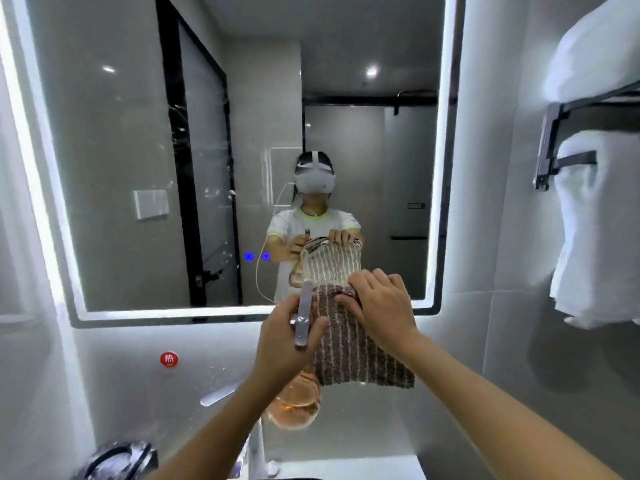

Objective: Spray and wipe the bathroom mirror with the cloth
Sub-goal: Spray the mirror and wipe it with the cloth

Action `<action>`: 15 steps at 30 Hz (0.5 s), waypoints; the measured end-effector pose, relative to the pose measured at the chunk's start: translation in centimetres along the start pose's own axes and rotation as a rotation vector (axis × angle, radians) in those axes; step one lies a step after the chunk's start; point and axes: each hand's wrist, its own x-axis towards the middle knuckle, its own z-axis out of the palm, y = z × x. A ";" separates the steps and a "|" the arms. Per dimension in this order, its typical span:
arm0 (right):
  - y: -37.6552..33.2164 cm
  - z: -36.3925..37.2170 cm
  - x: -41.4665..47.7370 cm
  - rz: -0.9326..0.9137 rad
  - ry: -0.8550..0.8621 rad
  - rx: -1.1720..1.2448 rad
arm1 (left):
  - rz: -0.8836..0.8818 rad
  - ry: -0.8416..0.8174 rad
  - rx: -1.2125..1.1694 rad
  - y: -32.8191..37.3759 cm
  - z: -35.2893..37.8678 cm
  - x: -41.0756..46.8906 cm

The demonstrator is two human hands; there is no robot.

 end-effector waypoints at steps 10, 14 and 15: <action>7.0 1.4 2.6 0.067 0.130 -0.069 | 0.047 -0.038 -0.085 1.9 6.8 6.2; 10.5 2.7 6.1 0.011 0.186 -0.064 | 0.080 0.010 -0.109 3.0 8.2 9.9; 11.4 3.0 7.6 -0.011 0.196 -0.065 | 0.086 0.016 -0.100 3.3 8.2 11.0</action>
